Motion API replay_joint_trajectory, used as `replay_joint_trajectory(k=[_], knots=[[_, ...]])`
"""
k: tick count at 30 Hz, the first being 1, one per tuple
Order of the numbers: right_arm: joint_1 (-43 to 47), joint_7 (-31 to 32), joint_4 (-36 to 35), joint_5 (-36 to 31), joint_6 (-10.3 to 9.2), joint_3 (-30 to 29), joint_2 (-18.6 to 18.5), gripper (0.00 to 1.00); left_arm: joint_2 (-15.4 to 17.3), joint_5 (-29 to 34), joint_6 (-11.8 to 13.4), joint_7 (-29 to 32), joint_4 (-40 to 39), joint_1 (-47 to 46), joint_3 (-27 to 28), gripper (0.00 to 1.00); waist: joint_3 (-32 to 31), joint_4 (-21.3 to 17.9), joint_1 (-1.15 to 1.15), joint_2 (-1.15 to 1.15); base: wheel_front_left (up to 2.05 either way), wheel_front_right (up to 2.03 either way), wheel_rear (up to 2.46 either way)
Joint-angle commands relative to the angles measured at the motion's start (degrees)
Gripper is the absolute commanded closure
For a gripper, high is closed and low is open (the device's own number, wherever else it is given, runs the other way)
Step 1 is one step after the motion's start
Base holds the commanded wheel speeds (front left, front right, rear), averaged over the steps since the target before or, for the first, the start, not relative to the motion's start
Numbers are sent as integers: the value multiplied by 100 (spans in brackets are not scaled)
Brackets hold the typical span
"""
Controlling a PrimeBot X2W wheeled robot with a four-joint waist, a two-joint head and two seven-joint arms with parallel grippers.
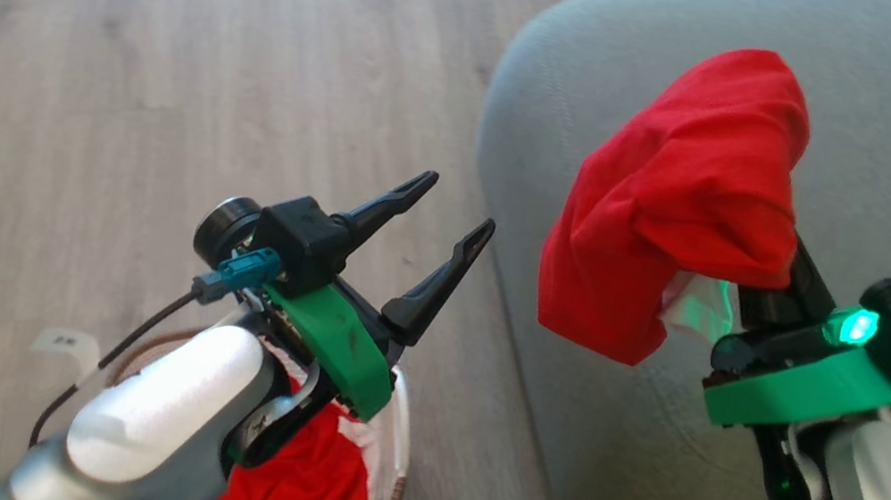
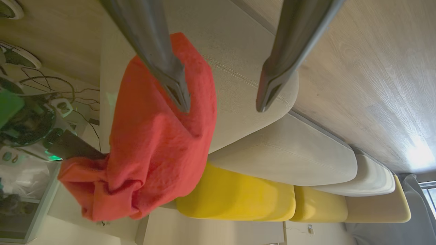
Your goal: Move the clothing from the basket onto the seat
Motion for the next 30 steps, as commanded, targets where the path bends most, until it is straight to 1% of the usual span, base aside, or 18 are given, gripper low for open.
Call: replay_joint_trajectory(k=[1, 10, 16, 23, 30], knots=[[53, -38, -271, -59, -1, -4, -35, 100, 141, 55, 14, -58, -140, -204, 196, 0, 76, -264, 0, 0, 0, 0, 0], [328, -38, -452, -98, -1, -310, 2, 100, 171, 68, -6, -51, -119, -225, 135, 0, 184, -744, 0, 0, 0, 0, 0], [487, -38, -452, -105, -1, -531, 10, 100, 194, 76, -18, -20, -138, -251, 87, 0, 263, -1028, 0, 0, 0, 0, 0], [612, -38, -476, -143, -1, -778, 12, 100, 200, 96, -35, 9, -155, -314, 31, 0, 362, -1202, 0, 0, 0, 0, 0], [639, -38, -541, -158, -1, -836, 32, 100, 212, 100, -34, 16, -157, -351, -1, 0, 418, -1281, 0, 0, 0, 0, 0]])
